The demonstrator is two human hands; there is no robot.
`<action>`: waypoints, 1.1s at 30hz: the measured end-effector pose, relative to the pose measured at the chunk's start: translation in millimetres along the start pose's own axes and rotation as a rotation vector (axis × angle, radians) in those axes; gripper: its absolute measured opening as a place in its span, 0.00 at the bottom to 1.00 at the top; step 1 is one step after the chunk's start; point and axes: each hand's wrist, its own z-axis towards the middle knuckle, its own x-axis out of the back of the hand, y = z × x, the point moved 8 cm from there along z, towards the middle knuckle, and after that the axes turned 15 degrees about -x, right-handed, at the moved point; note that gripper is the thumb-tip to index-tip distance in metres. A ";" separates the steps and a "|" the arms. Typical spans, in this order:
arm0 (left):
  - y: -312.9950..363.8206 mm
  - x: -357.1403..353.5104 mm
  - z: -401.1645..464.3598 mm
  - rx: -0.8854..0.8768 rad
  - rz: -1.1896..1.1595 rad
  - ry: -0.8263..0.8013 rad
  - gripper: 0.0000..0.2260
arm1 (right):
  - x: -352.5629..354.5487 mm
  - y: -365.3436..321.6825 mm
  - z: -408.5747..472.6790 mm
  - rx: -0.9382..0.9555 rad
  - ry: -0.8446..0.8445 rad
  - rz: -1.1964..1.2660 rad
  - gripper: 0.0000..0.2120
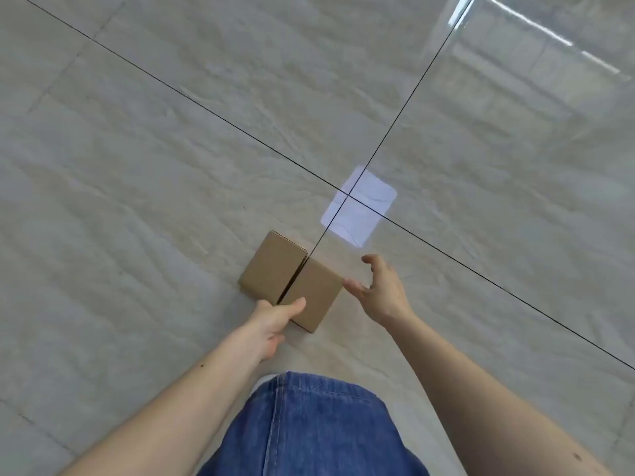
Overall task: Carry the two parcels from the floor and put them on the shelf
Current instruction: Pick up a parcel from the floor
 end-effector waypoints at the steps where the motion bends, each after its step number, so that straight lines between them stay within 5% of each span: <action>1: -7.4 0.9 8.3 0.008 -0.001 0.022 0.44 | -7.2 0.4 8.8 0.019 -0.004 -0.010 0.29; 6: -36.8 -5.7 47.4 0.072 -0.068 0.023 0.42 | -42.7 6.5 55.0 0.018 -0.062 -0.080 0.29; 11: -56.6 -7.8 63.8 0.127 -0.194 0.090 0.28 | -65.1 8.4 75.0 0.004 -0.099 -0.106 0.25; 17: -51.3 -15.8 48.1 0.167 -0.171 0.076 0.28 | -51.3 13.0 68.8 -0.035 -0.062 -0.098 0.21; 22: -17.6 -25.7 13.1 0.114 -0.122 0.048 0.26 | -14.7 11.8 38.3 -0.040 -0.028 0.020 0.16; 25: 9.3 -32.8 -16.7 0.056 -0.083 0.021 0.33 | 10.6 5.7 6.5 -0.005 0.000 0.096 0.16; 33: 86.7 -57.8 -136.2 0.029 -0.228 0.025 0.25 | 77.8 -13.8 -111.0 -0.067 -0.031 0.446 0.29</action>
